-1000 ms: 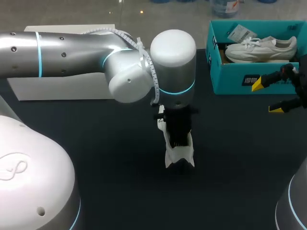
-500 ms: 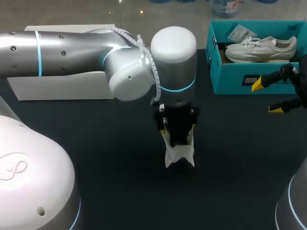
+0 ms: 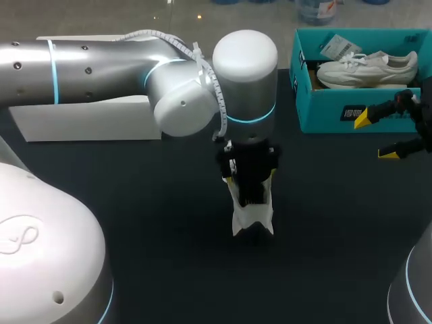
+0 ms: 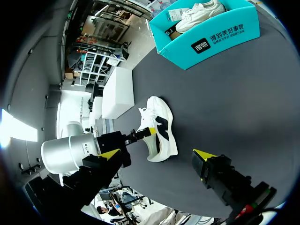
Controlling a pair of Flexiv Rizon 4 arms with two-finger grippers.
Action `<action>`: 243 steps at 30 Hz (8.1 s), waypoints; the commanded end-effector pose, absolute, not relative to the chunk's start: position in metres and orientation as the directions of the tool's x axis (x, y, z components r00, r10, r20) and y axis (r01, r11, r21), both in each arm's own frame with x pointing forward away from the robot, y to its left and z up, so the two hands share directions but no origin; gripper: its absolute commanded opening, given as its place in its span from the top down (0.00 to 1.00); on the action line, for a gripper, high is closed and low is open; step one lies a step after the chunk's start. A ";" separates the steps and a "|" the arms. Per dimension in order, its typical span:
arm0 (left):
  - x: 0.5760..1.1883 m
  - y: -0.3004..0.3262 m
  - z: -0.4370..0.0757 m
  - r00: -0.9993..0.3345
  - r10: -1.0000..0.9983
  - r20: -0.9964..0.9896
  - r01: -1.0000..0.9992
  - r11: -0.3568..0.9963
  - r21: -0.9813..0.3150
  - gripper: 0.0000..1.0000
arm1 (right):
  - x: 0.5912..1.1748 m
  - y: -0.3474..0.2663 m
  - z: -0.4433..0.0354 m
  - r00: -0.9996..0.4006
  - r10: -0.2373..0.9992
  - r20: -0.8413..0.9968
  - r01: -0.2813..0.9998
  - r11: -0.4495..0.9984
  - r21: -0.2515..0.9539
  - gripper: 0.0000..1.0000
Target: Take the shoe out of the shoebox, open the shoe tongue, remove and reinsert the insole, then place the shoe into the shoebox
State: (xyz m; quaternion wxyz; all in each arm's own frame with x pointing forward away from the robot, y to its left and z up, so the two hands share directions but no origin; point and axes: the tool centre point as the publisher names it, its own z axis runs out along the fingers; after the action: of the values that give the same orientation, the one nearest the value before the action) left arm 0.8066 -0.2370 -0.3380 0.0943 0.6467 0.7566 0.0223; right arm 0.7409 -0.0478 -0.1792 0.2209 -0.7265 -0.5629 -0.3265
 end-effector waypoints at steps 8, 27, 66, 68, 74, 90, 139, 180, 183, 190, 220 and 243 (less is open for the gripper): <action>0.824 -0.241 -0.319 -0.152 0.982 -0.109 0.970 0.170 0.177 0.00 | 0.741 -0.047 -0.179 0.155 0.676 0.721 0.962 -0.270 0.046 0.00; 0.854 -0.214 -0.282 -0.172 0.982 -0.082 0.960 0.186 0.211 1.00 | 0.741 -0.047 -0.179 0.155 0.676 0.721 0.962 -0.270 0.046 0.00; 0.827 -0.213 -0.309 -0.182 0.982 -0.050 0.979 0.186 0.084 1.00 | 0.741 -0.047 -0.179 0.155 0.676 0.721 0.962 -0.270 0.046 0.00; 0.828 -0.217 -0.312 -0.187 0.981 -0.052 0.978 0.191 0.087 1.00 | 0.741 -0.047 -0.179 0.155 0.676 0.721 0.962 -0.270 0.046 0.00; 0.815 -0.225 -0.324 -0.184 0.982 -0.049 0.980 0.187 0.066 1.00 | 0.741 -0.047 -0.179 0.155 0.676 0.721 0.962 -0.270 0.046 0.00; 0.811 -0.214 -0.301 -0.446 0.895 -0.009 0.873 0.433 -0.222 1.00 | 0.741 -0.047 -0.179 0.155 0.676 0.721 0.962 -0.270 0.046 0.00; 0.803 -0.215 -0.290 -0.974 0.224 0.046 0.216 0.967 -0.136 1.00 | 0.741 -0.047 -0.179 0.155 0.676 0.721 0.962 -0.270 0.046 0.00; 0.706 -0.224 -0.314 -0.995 -0.021 0.096 -0.033 0.991 -0.129 0.00 | 0.741 -0.047 -0.179 0.155 0.676 0.721 0.962 -0.270 0.046 0.00; 0.700 -0.228 -0.321 -0.995 0.004 0.102 -0.009 0.992 -0.128 0.00 | 0.741 -0.047 -0.179 0.155 0.676 0.721 0.962 -0.270 0.046 0.00; 0.687 -0.236 -0.345 -0.991 0.010 0.135 -0.004 0.995 -0.104 0.00 | 0.741 -0.047 -0.179 0.155 0.676 0.721 0.962 -0.270 0.046 0.00; 0.696 -0.236 -0.401 -0.991 -0.039 0.124 -0.045 0.998 -0.045 0.96 | 0.741 -0.047 -0.179 0.155 0.676 0.721 0.962 -0.270 0.046 0.00; 0.686 -0.219 -0.325 -0.977 -0.042 0.209 -0.051 0.998 -0.038 1.00 | 0.741 -0.047 -0.179 0.155 0.676 0.721 0.962 -0.270 0.046 0.00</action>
State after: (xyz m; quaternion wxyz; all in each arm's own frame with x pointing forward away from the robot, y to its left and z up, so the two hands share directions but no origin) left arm 0.6859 -0.2288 -0.3539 -0.1088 -0.0278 0.9935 -0.0177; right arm 0.7409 -0.0477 -0.1792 0.2210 -0.7265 -0.5629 -0.3265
